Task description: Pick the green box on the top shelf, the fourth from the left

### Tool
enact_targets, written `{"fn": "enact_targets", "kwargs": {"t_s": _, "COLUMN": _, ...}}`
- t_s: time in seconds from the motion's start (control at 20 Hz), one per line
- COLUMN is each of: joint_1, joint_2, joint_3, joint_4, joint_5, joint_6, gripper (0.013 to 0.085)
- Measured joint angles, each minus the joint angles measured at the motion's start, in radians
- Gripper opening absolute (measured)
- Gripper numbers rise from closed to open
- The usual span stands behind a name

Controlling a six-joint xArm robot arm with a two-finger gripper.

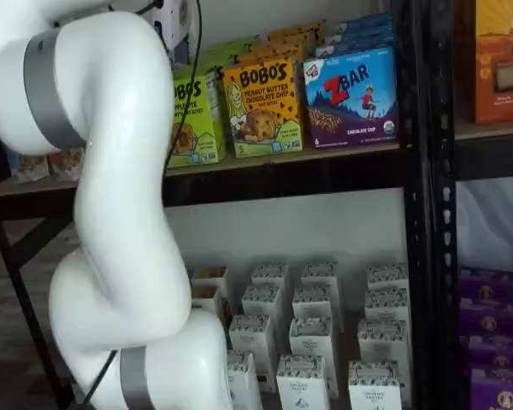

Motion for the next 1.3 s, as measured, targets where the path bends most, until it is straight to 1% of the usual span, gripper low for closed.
{"fn": "enact_targets", "kwargs": {"t_s": 0.35, "joint_1": -0.010, "joint_2": 0.054, "joint_3": -0.040, "joint_4": -0.007, "joint_5": -0.009, "joint_6": -0.015, "gripper": 0.0850}}
{"fn": "enact_targets", "kwargs": {"t_s": 0.55, "joint_1": -0.010, "joint_2": 0.091, "joint_3": -0.073, "joint_4": -0.024, "joint_5": 0.014, "joint_6": -0.021, "gripper": 0.0850}}
{"fn": "enact_targets", "kwargs": {"t_s": 0.75, "joint_1": -0.012, "joint_2": 0.112, "joint_3": -0.081, "joint_4": -0.036, "joint_5": 0.012, "joint_6": -0.028, "gripper": 0.0850}}
{"fn": "enact_targets", "kwargs": {"t_s": 1.1, "joint_1": -0.012, "joint_2": 0.156, "joint_3": -0.115, "joint_4": -0.071, "joint_5": 0.056, "joint_6": -0.036, "gripper": 0.0850}}
{"fn": "enact_targets", "kwargs": {"t_s": 1.3, "joint_1": -0.005, "joint_2": 0.177, "joint_3": -0.133, "joint_4": -0.094, "joint_5": 0.083, "joint_6": -0.034, "gripper": 0.0850}}
